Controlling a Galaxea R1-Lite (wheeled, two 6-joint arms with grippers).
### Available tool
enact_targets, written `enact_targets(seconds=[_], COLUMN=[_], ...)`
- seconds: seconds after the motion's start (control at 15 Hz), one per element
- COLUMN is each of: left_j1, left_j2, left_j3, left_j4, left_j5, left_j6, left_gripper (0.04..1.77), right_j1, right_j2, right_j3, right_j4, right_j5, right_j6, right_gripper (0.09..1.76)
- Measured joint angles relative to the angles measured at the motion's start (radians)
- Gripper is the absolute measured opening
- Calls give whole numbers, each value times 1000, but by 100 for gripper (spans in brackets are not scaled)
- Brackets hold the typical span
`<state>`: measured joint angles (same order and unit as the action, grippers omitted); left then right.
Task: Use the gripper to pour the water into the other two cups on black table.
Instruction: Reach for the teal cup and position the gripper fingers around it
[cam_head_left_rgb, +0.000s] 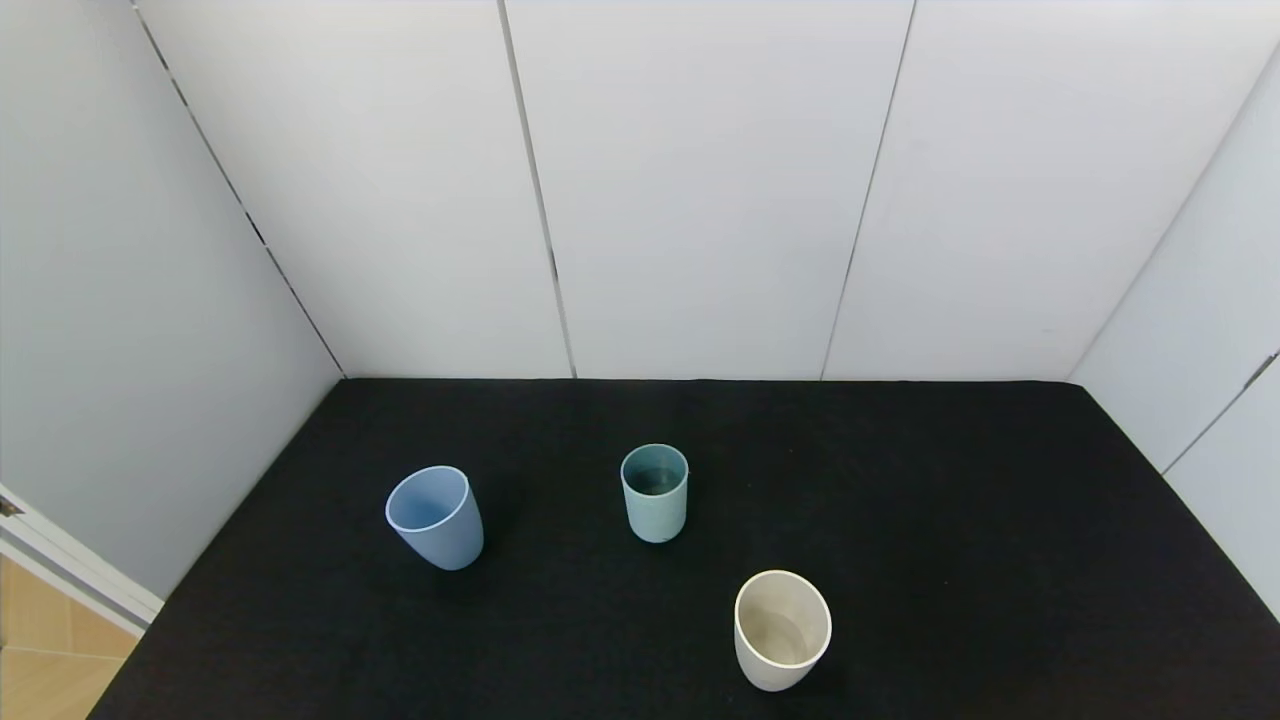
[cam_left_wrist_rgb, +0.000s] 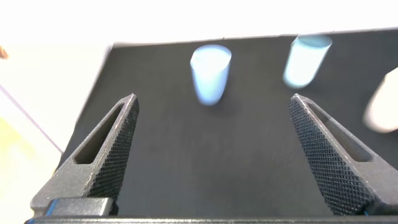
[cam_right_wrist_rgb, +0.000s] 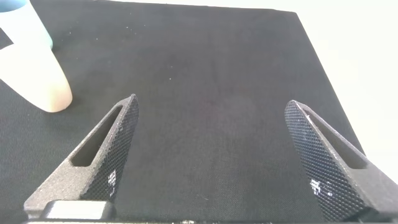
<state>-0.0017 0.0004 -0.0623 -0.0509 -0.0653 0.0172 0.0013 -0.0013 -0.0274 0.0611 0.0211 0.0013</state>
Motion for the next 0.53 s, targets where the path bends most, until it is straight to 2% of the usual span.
enact_targets(seconds=[0.53], left_j1=[0], left_j2=[0], left_j3=[0], left_j4=[0], left_j5=[0], left_j6=[0], left_gripper=[172], right_j1=[0], right_j2=[0], right_j3=[0], right_j4=[0], right_j5=[0], right_j6=[0], right_gripper=[171])
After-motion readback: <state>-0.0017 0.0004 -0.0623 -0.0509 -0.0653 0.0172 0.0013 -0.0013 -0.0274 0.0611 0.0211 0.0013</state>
